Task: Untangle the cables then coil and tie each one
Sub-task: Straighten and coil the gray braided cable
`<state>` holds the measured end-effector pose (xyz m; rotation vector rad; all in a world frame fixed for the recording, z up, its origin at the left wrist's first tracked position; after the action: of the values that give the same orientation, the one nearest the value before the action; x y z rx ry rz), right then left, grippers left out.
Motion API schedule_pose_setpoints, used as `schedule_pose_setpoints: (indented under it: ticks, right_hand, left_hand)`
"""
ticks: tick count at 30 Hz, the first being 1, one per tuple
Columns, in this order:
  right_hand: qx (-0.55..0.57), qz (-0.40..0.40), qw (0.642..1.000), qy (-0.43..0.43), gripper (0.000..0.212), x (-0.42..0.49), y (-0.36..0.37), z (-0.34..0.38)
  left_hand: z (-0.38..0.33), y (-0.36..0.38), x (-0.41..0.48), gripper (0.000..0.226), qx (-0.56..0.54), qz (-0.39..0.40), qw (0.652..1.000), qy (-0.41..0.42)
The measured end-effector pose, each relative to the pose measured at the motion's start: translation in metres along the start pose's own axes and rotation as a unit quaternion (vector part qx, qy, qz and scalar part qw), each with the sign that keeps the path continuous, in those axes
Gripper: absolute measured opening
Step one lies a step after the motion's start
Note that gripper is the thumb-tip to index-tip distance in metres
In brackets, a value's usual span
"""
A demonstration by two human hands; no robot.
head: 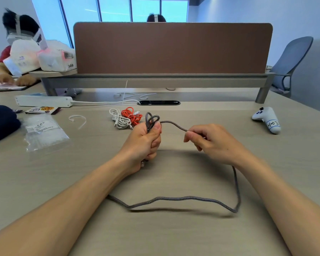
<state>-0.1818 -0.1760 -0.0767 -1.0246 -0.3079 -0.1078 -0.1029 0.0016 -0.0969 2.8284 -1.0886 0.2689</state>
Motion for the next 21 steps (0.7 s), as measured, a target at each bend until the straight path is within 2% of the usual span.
schedule_pose_setpoints:
  ticks: [10,21]
  right_hand:
    - [0.092,-0.001,0.996,-0.002,0.033,-0.001,0.007,0.009]
    - [0.096,0.006,0.995,-0.038,0.032,0.002,0.021,0.025]
  left_hand:
    - [0.005,0.001,0.001,0.031,0.007,-0.009,1.000,-0.004]
    - [0.002,0.019,-0.004,0.033,0.009,0.030,0.999,0.023]
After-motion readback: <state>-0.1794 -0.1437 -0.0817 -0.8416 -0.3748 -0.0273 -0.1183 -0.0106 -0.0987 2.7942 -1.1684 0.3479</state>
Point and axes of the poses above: each hand's wrist, its own x-axis towards the middle knuckle, its own y-axis out of the palm, z = x × y, the point moved 2 cm from there along x, towards the middle knuckle, and after that the axes turned 4 degrees about z, right-handed, at the moved point
